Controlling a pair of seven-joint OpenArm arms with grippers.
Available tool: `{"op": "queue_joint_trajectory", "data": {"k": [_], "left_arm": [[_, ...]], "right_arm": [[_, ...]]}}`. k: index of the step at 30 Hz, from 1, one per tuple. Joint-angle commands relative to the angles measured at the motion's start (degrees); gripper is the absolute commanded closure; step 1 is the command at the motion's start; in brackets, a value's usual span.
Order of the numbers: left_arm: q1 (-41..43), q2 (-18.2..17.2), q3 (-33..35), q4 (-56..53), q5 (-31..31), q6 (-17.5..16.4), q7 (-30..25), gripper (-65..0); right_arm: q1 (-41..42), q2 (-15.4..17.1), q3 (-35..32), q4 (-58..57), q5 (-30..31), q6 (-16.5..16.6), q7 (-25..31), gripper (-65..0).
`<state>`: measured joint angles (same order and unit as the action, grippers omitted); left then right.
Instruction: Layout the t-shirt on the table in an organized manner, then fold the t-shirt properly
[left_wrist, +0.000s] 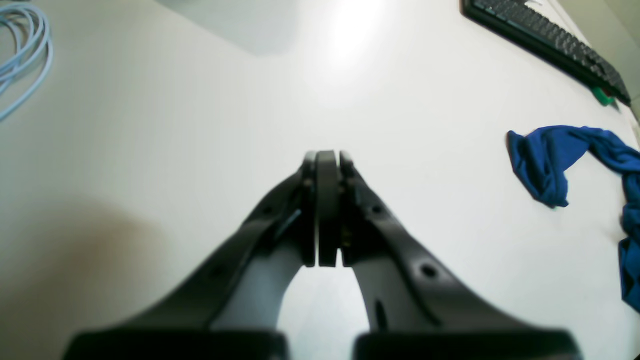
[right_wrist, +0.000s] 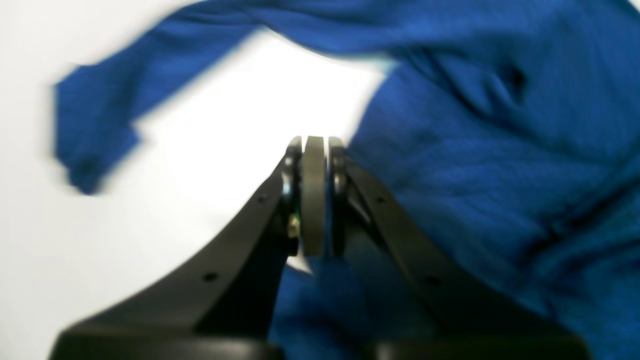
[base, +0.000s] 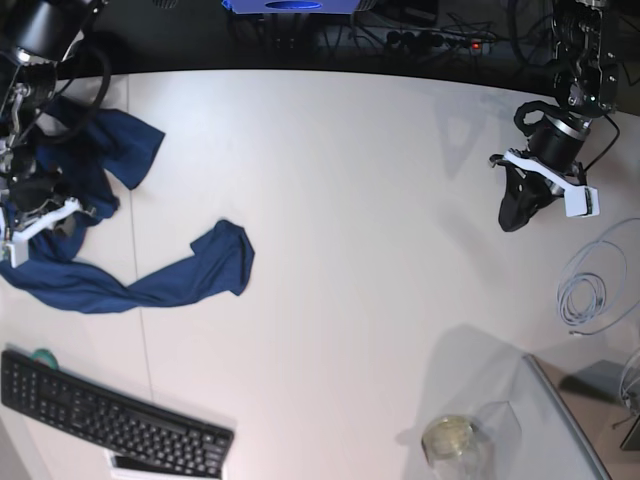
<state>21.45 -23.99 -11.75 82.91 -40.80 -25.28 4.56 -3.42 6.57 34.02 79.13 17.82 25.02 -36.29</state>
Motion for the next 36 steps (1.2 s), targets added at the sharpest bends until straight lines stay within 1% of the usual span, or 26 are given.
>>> {"op": "queue_joint_trajectory", "data": {"k": [1, 2, 4, 6, 9, 11, 12, 13, 14, 16, 20, 24, 26, 28, 31, 32, 33, 34, 36], "left_arm": [[0.0, -1.0, -0.5, 0.8, -0.7, -0.3, -1.3, 0.0], [0.0, -1.0, -0.5, 0.8, -0.7, -0.3, -1.3, 0.0], [0.1, -1.7, -0.5, 0.8, -0.7, -0.3, -1.4, 0.0], [0.1, -2.1, -0.5, 0.7, -0.7, -0.3, -1.4, 0.0], [-0.1, -2.2, -0.5, 0.3, -0.7, -0.3, -1.5, 0.0], [-0.4, -2.2, -0.5, 0.0, -0.7, -0.3, -1.3, 0.0], [-0.5, -2.2, -0.6, 0.0, -0.7, -0.3, -1.3, 0.0], [-0.5, -2.2, -0.6, 0.0, -0.7, -0.3, -1.3, 0.0], [-0.6, -2.2, -0.6, 0.0, -0.7, -0.3, -1.3, 0.0], [-0.6, -2.2, -0.6, 0.0, -0.7, -0.3, -1.3, 0.0], [-0.6, -2.2, -2.4, 0.0, -0.7, -0.3, -1.2, 0.0], [-0.1, -2.2, -4.9, 0.0, -0.1, -0.3, -1.2, 0.0], [0.0, -2.1, -5.9, 0.0, 2.2, -0.3, -1.2, 0.0], [0.0, -1.7, -6.8, 0.0, 6.3, -0.3, -1.2, 0.0], [0.0, -1.0, -7.5, 0.0, 10.2, -0.3, -1.2, 0.0], [0.0, -0.8, -7.5, 0.0, 10.5, -0.3, -1.2, 0.0], [0.0, -0.8, -7.5, 0.0, 10.4, -0.3, -1.2, 0.0], [0.0, -0.6, -7.2, 0.0, 10.4, -0.3, -1.2, 0.0], [0.1, -0.1, -6.6, 0.5, 10.3, -0.3, -1.2, 0.0]], "right_arm": [[1.1, 1.4, -0.1, -0.8, 0.0, -0.8, 1.9, -0.3], [1.2, 1.7, -0.1, -2.5, -1.5, -2.0, 3.0, -0.2], [1.2, 1.8, -0.1, -4.2, -5.1, -3.3, 6.0, -0.2], [2.0, 2.0, -0.1, -6.2, -8.6, -3.9, 7.2, -0.2], [4.1, 1.9, -0.1, -12.9, -12.5, -3.7, 7.2, -0.2], [5.4, 1.2, -0.2, -16.6, -13.0, -3.5, 7.3, -0.2], [5.8, 0.2, -0.6, -17.6, -13.0, -3.4, 7.3, -0.2], [5.8, -0.9, -2.0, -17.5, -13.1, -2.9, 7.3, -0.2], [5.7, -1.9, -4.5, -17.3, -13.1, -1.9, 7.3, -0.2], [5.5, -3.3, -9.8, -16.3, -13.1, -1.2, 7.2, -0.2], [5.1, -6.9, -20.3, -14.0, -12.9, -1.2, 7.2, -0.2], [6.7, -10.6, -29.7, -13.9, -12.9, -1.3, 7.2, -0.2], [7.9, -12.2, -33.9, -14.2, -12.9, -1.4, 7.2, -0.2], [9.4, -13.6, -38.2, -14.2, -12.9, -1.4, 7.2, -0.2], [11.8, -14.5, -45.4, -13.7, -12.9, -1.5, 7.2, -0.2], [12.4, -14.5, -47.0, -12.0, -12.8, -1.6, 7.1, -0.3], [12.5, -14.5, -47.1, -9.3, -12.8, -1.7, 6.2, -0.6], [12.5, -14.5, -46.0, -5.8, -12.8, -2.4, 4.3, -0.8], [11.3, -14.3, -41.3, 2.8, -12.9, -4.8, -1.0, -0.9]]}}
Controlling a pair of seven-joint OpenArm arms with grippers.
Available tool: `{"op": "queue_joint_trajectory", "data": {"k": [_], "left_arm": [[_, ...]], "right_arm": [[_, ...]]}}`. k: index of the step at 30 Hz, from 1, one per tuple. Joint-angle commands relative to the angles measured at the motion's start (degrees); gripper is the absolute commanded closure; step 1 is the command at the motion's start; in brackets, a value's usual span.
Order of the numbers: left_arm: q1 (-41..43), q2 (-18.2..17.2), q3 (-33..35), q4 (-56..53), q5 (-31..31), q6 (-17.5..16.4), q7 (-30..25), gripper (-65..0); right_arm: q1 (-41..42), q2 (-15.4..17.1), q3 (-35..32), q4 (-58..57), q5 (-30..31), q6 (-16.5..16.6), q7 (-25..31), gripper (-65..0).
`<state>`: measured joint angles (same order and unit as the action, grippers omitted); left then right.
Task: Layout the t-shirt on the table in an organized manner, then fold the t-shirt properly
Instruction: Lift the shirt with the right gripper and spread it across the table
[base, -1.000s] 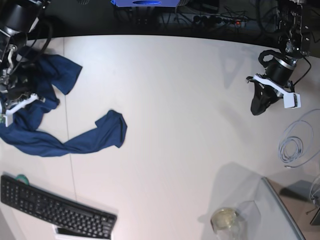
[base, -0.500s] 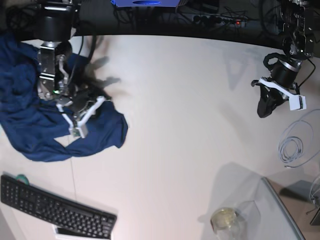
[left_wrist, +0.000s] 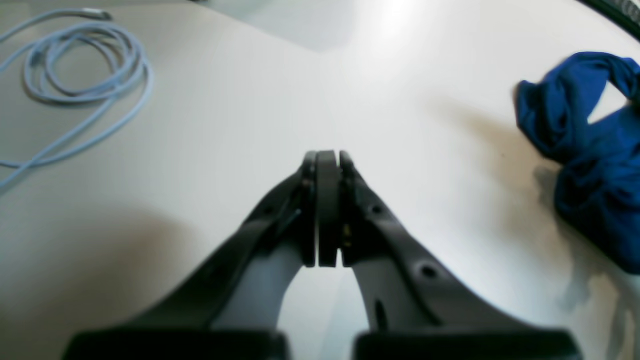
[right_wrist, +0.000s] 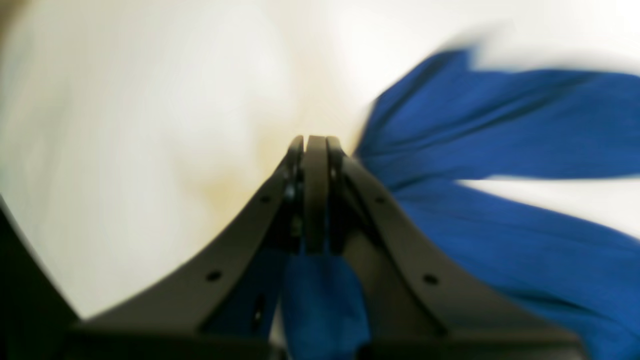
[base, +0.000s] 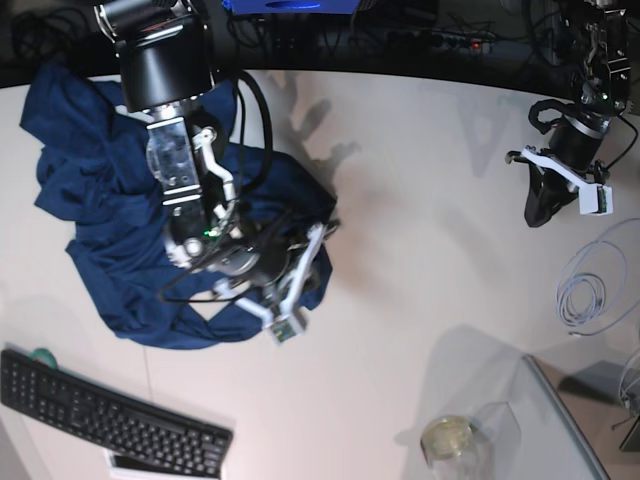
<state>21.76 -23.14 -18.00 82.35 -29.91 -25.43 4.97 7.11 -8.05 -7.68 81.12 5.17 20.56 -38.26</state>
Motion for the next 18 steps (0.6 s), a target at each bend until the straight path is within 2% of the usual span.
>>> {"op": "queue_joint_trajectory", "data": {"k": [1, 2, 4, 6, 8, 10, 12, 14, 16, 18], "left_arm": [[-0.2, -0.4, 0.3, 1.0, -0.6, -0.2, -1.5, 0.0], [-0.3, 0.4, 0.9, 1.1, -0.5, -0.2, -1.5, 0.0], [-0.5, 1.5, 2.7, 1.8, -0.4, -0.2, -1.5, 0.0], [-0.5, 2.8, 5.6, 3.6, -0.4, -0.2, -1.5, 0.0], [-0.5, 3.8, 8.9, 5.5, -0.3, -0.2, -1.5, -1.5], [-0.9, 4.7, 12.8, 7.1, -0.2, -0.2, -1.5, -19.6], [-1.8, 5.6, 16.1, 7.7, -0.2, -0.2, -1.5, -32.6], [-3.9, 7.0, 19.6, 6.8, -0.2, 0.0, -1.5, -40.2], [-6.2, 8.1, 23.6, 3.8, -0.2, 0.0, -1.5, -41.1], [-8.3, 9.1, 27.6, 0.8, -0.1, 0.1, -1.5, -41.1]], "right_arm": [[-0.3, 0.4, 3.7, 4.7, -0.2, -0.9, -1.3, -1.1], [-1.4, 0.4, 6.9, 8.6, -0.3, -1.3, -3.3, -2.0], [-5.0, 0.5, 13.9, 16.1, -0.5, -1.3, -6.8, -9.8], [-9.4, 2.4, 17.4, 21.8, -0.6, -1.3, -9.1, -23.3], [-14.2, 4.2, 17.6, 24.8, -0.6, -1.3, -9.2, -37.4], [-18.3, 5.0, 18.0, 25.9, -0.4, -1.5, -9.1, -48.6], [-21.2, 5.0, 18.2, 25.9, -0.5, -1.6, -8.6, -48.6], [-23.3, 4.9, 18.2, 24.9, -0.5, -2.1, -5.5, -45.5], [-24.0, 4.9, 18.1, 21.9, -0.6, -5.4, -1.9, -43.8], [-24.1, 5.3, 17.8, 18.7, -0.6, -9.0, 0.1, -44.9]]}}
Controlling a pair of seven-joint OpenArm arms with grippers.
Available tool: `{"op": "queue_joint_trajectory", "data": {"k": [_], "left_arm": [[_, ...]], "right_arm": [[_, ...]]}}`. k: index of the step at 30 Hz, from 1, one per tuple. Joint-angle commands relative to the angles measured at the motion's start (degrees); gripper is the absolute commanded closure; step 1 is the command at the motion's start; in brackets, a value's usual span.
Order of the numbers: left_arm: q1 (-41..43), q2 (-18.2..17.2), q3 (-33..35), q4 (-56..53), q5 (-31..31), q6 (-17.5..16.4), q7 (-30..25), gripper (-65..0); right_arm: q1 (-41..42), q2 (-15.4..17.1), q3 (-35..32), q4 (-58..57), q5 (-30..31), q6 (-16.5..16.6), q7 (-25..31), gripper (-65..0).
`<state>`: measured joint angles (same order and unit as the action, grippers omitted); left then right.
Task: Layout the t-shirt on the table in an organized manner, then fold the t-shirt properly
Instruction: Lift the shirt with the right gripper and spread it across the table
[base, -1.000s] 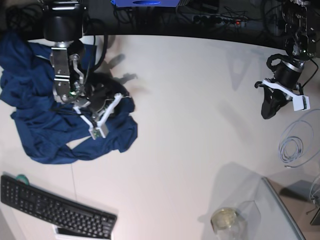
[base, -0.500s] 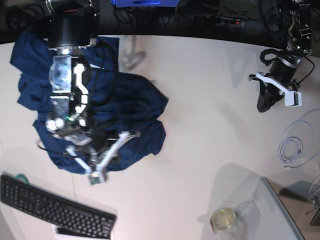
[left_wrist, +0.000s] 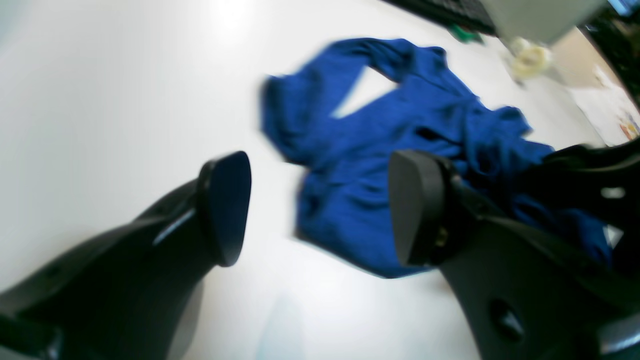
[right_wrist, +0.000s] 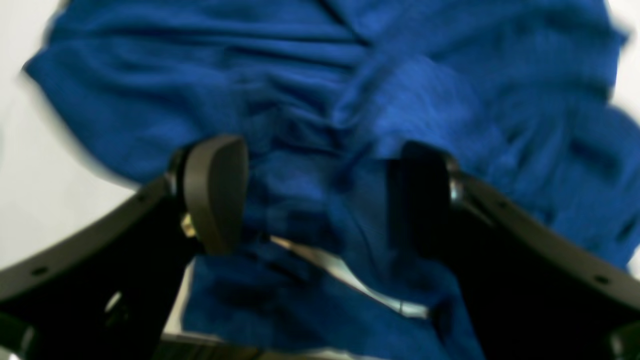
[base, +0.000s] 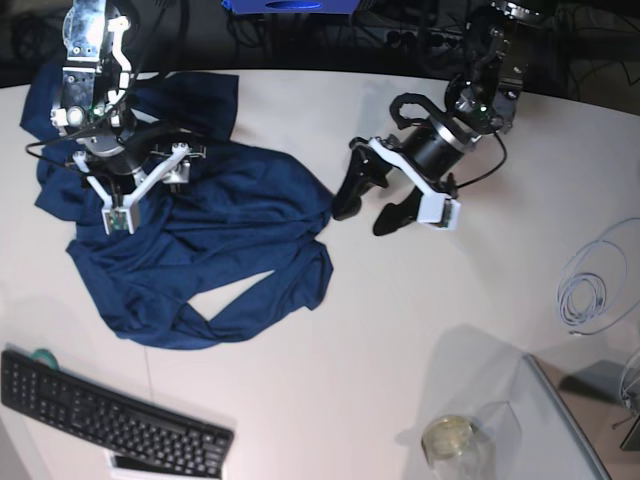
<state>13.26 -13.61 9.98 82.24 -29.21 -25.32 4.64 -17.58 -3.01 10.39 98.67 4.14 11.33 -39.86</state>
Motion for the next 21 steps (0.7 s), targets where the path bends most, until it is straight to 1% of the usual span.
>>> {"op": "queue_joint_trajectory", "data": {"k": [1, 6, 7, 8, 9, 10, 11, 12, 14, 15, 19, 21], "left_arm": [[-0.7, -0.3, 1.7, -0.6, -0.8, 0.0, -1.3, -41.1], [-4.4, -0.2, 8.4, -8.0, -0.8, 0.1, -1.6, -41.0], [-5.0, -0.2, 9.0, -9.7, -0.8, 0.7, -1.6, -41.0], [-5.7, -0.2, 9.4, -11.4, -0.8, 1.7, -1.6, -40.8], [-6.4, -0.2, 9.7, -13.2, -0.8, 2.9, -1.6, -39.2], [-6.8, -0.2, 9.7, -14.6, -0.8, 3.8, -1.6, -35.7], [-7.4, -0.3, 9.7, -15.9, -0.8, 4.4, -1.7, -29.8], [-8.1, -0.3, 9.7, -17.2, -0.8, 4.5, -1.7, -22.2], [-9.3, -0.3, 9.7, -19.4, -0.8, 4.9, -1.7, -5.1], [-9.7, -0.3, 9.7, -20.1, -0.8, 4.9, -1.7, 0.0], [-10.6, -0.5, 9.1, -20.5, -0.8, 4.9, -1.7, 0.0], [-10.7, -0.8, 9.1, -18.9, -0.9, 4.9, -1.3, 0.0]], "right_arm": [[0.6, 0.3, -0.3, -0.3, 0.5, -0.9, 2.4, -44.9], [0.7, 0.4, 0.1, -3.0, 0.5, -1.4, 4.2, -43.1], [0.6, 0.4, 0.1, -2.6, 0.5, -1.5, 4.2, -40.1], [0.5, 0.5, 0.2, -2.4, 0.5, -1.5, 4.2, -34.2], [0.0, 0.5, 0.8, -1.6, 0.5, -1.5, 4.2, -25.5], [-0.3, 0.8, 2.1, -0.6, 0.5, -1.5, 4.2, -17.0], [-0.6, 0.8, 3.4, 0.4, 0.5, -1.5, 4.1, -7.5], [-0.7, 0.8, 4.4, 1.1, 0.5, -1.4, 4.1, -0.6], [-0.7, 0.9, 6.4, 1.9, 0.5, -1.4, 3.9, 0.0], [-0.8, 1.0, 7.6, 2.1, 0.5, -1.3, 3.9, -0.6], [-1.8, 1.2, 13.5, 5.0, 0.6, -1.0, 3.9, -0.6], [-2.8, 1.2, 15.3, 7.0, 0.7, 0.7, 3.9, -0.6]]}}
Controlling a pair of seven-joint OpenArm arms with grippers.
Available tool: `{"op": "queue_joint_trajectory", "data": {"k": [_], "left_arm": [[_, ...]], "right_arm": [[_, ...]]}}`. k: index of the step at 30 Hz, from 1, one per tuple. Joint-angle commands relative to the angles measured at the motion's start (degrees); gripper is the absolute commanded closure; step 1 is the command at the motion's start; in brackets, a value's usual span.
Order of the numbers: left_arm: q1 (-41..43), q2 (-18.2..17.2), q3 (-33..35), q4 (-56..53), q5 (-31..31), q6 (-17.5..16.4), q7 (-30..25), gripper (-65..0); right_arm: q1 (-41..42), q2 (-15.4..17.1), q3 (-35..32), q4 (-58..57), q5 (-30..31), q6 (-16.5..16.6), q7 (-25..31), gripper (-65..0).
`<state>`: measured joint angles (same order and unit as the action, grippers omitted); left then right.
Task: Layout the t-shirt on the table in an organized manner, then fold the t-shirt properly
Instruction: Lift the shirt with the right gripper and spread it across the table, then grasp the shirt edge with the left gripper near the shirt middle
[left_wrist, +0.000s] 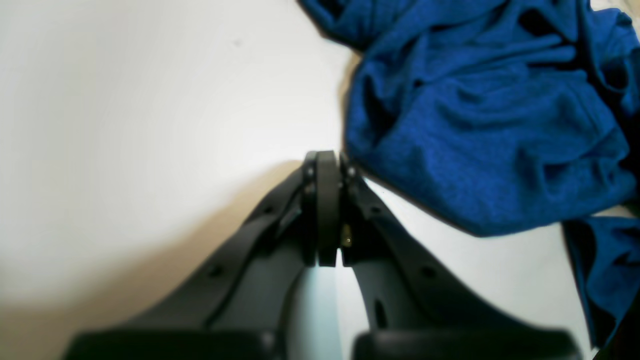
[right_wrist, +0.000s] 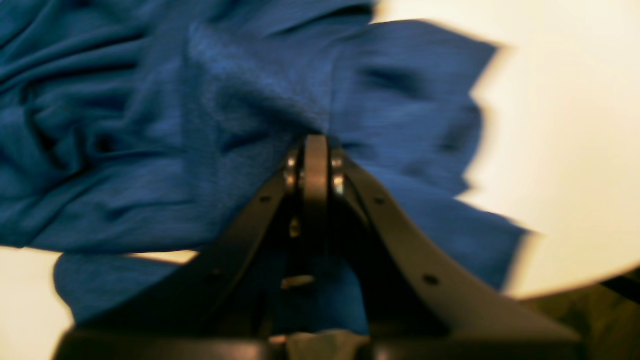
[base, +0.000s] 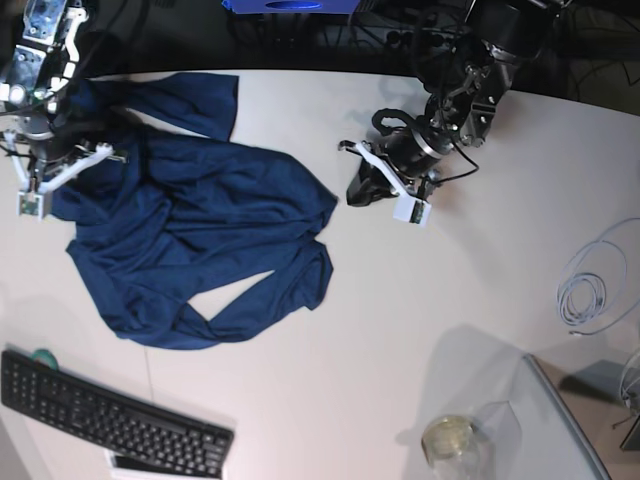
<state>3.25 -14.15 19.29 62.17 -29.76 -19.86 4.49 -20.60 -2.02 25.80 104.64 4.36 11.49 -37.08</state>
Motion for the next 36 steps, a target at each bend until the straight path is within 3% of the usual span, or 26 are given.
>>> {"op": "queue_joint_trajectory", "data": {"k": [1, 3, 7, 9, 11, 12, 15, 17, 19, 22, 25, 27, 30, 32, 36], "left_arm": [[-0.3, -0.3, -0.3, 2.3, -0.4, -0.6, -1.2, 0.0], [0.5, -1.1, -0.2, 5.9, -0.6, -0.6, -1.0, 0.0], [3.9, -1.4, -0.3, 13.9, -0.7, -0.6, -1.0, 0.0], [4.6, -1.0, -0.3, 15.6, -0.7, -0.6, -1.0, 0.0], [4.4, -0.8, 0.3, 15.5, -0.7, -0.6, -1.0, 0.0], [4.4, 0.0, 0.4, 15.3, -0.5, -0.6, -1.0, -6.1], [4.0, 2.0, -0.2, 13.6, -0.4, -0.6, -1.0, -31.4], [2.4, 2.9, 0.4, 11.5, -0.4, -0.6, -1.0, -43.3], [1.0, 4.7, 0.4, 8.3, -0.3, -0.6, -1.0, -48.1], [-1.5, 7.3, 0.5, 2.8, -0.3, -0.6, -1.0, -47.7], [-4.1, 8.6, 3.9, -2.2, -0.3, -0.6, -1.0, -46.4], [-5.7, 8.7, 7.4, -5.1, -0.3, -0.6, -1.3, -38.7], [-7.8, 9.5, 11.4, -8.8, -0.3, 1.7, -1.5, -14.5], [-8.1, 9.5, 11.6, -9.6, -0.3, 4.9, -1.5, 0.0], [-8.4, 6.5, 11.4, -8.7, -0.4, 9.5, -1.5, 0.0]], "right_arm": [[0.0, 0.2, 0.6, 1.9, 0.5, 1.9, 1.0, -0.6], [-0.1, -0.3, 1.6, 3.2, 0.5, 3.8, -0.6, -1.5], [0.3, -0.4, 1.7, 3.9, 0.5, 4.0, -4.4, -3.5], [0.3, -0.4, 1.6, 3.9, 0.6, 4.3, -5.0, -11.0], [0.3, -0.4, 1.5, 3.9, 0.6, 4.3, -5.0, -23.3], [0.3, -0.4, 1.5, 3.9, 0.6, 4.4, -5.0, -30.8], [1.1, -0.4, 1.5, 3.6, 0.6, 4.4, -5.0, -44.7], [1.5, -0.4, 0.5, 2.8, 1.7, 4.4, -5.0, -45.2], [1.9, 0.0, -1.3, 0.5, 3.9, 4.4, -5.0, -45.2], [4.0, 0.0, -2.4, -5.2, 4.5, 4.4, -4.5, -44.9], [6.1, 0.2, -2.3, -10.9, 4.5, 4.4, -4.5, -40.2], [6.7, 0.2, -2.2, -12.4, 4.6, 4.4, -4.5, -30.8], [6.4, 0.3, -2.0, -11.5, 4.7, 4.4, -4.5, -3.6], [5.2, 0.3, -2.0, -9.4, 4.7, 4.4, -4.5, 0.0], [2.7, 0.3, -2.0, -2.2, 4.7, 4.4, -4.8, 0.0]]}}
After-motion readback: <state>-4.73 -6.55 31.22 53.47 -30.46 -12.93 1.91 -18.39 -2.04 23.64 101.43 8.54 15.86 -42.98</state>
